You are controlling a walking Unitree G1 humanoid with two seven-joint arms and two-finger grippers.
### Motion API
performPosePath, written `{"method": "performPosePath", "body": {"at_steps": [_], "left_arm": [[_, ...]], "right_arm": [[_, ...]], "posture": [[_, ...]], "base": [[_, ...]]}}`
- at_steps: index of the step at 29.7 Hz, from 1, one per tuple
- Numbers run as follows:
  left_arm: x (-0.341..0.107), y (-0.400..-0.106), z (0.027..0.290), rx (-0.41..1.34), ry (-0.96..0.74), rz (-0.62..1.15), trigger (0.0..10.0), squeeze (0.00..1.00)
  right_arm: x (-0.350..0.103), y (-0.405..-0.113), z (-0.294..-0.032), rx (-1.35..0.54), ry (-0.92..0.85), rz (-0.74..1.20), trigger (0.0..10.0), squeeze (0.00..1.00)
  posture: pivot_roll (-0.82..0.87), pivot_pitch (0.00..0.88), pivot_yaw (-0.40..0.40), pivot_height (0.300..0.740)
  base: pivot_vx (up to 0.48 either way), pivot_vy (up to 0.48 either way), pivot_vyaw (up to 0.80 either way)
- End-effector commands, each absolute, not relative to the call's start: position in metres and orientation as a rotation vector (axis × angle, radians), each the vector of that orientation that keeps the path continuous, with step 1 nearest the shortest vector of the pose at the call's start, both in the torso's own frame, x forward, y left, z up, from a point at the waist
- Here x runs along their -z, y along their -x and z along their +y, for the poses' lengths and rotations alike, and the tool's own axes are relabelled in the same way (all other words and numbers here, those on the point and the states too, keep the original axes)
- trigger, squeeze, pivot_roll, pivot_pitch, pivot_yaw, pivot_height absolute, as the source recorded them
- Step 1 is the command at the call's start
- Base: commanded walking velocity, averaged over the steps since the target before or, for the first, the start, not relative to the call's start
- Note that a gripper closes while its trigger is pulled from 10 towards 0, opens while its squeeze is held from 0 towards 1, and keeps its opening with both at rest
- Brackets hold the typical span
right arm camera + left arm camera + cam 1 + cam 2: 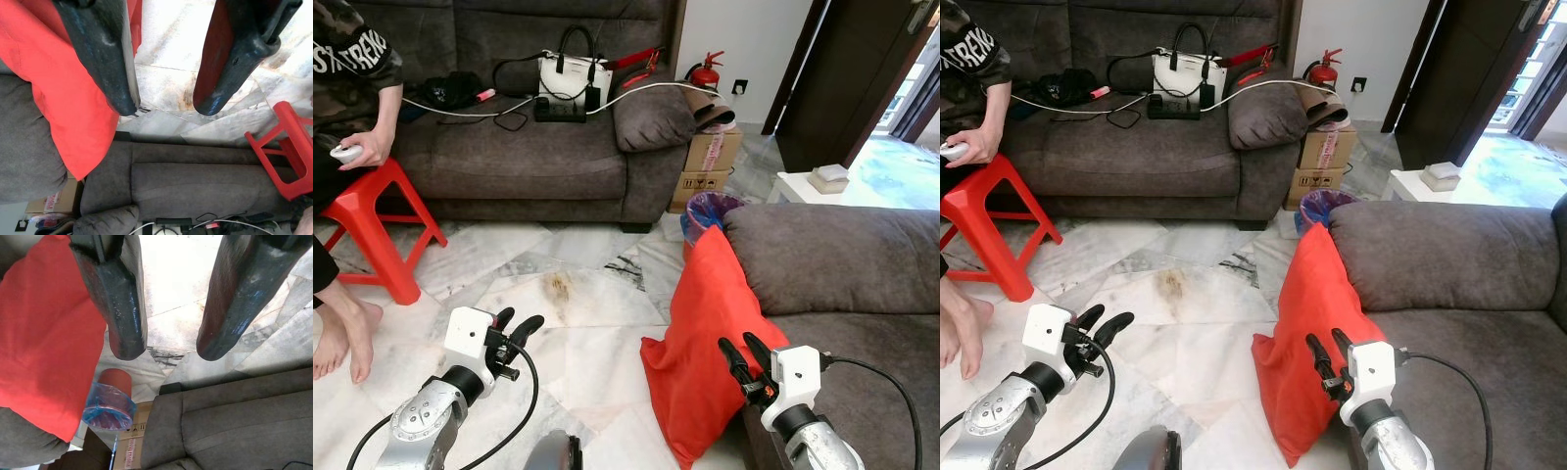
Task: Move the pillow to the sofa from floor
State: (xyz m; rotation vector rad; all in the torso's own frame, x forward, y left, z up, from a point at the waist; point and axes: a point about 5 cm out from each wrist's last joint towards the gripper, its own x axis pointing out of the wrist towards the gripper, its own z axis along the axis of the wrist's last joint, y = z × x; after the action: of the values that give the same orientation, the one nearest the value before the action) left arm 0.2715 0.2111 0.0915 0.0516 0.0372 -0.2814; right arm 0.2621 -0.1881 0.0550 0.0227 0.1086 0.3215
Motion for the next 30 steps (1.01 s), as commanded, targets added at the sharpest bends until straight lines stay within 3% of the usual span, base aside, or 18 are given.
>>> {"method": "performPosePath", "body": {"at_steps": [1,9,30], "left_arm": [[-0.0930,-0.2698,0.2086,0.286,-0.058,0.029,10.0,0.00],[-0.0932,-0.2701,0.2085,0.285,-0.059,0.028,10.0,0.00],[-0.0933,-0.2707,0.2113,0.269,-0.068,0.028,10.0,0.00]], "right_arm": [[-0.0535,-0.2609,-0.1878,-0.324,-0.016,0.116,10.0,0.00],[-0.0539,-0.2612,-0.1849,-0.338,-0.013,0.111,10.0,0.00],[-0.0553,-0.2621,-0.1858,-0.325,-0.020,0.102,10.0,0.00]], "posture": [[0.10,0.084,-0.026,0.619],[0.10,0.083,-0.026,0.599],[0.10,0.085,-0.028,0.599]], "base": [[0.000,0.000,0.00],[0.000,0.000,0.00],[0.013,0.000,0.00]]}}
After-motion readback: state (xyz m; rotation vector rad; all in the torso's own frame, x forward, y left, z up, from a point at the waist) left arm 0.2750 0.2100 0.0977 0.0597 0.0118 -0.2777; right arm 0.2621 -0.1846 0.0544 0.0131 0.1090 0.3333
